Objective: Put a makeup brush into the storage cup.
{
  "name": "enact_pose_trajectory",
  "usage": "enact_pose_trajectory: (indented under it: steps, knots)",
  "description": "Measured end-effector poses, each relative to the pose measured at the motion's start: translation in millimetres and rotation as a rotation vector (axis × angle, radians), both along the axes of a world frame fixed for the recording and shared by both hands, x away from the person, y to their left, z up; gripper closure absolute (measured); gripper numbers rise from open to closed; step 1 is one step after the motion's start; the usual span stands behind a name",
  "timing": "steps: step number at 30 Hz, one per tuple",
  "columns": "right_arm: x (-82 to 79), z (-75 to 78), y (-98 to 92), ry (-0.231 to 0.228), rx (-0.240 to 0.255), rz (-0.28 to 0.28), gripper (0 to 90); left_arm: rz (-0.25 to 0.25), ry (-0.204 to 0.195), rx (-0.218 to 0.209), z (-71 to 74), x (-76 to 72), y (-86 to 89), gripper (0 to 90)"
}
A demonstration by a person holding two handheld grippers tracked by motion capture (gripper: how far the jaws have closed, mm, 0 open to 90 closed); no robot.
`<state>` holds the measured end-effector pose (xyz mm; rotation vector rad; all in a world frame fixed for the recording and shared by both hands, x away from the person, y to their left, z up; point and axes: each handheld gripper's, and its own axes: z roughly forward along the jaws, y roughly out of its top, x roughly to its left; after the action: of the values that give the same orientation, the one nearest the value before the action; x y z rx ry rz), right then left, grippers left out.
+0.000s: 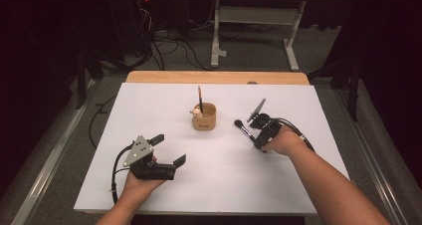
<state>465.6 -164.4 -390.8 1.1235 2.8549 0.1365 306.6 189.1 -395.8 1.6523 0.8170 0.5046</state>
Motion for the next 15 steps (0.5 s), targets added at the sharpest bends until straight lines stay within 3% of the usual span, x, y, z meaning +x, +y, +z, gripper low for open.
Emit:
enact_pose_trajectory:
  steps: [5, 8, 15]
  knots:
    - [0.7, 0.4, 1.1, 0.010, -0.006, -0.018, 81.1, -0.006, 0.008, -0.010, 0.1, 0.0, -0.8, 0.2]
    - [2.4, 0.5, 0.4, 0.013, -0.006, 0.001, 81.5, -0.007, 0.007, -0.014, 0.4, -0.4, -1.1, 0.2]
    - [0.7, 0.7, 0.4, -0.004, -0.005, -0.003, 81.9, -0.003, 0.009, -0.014, 0.4, -0.1, -0.3, 0.2]
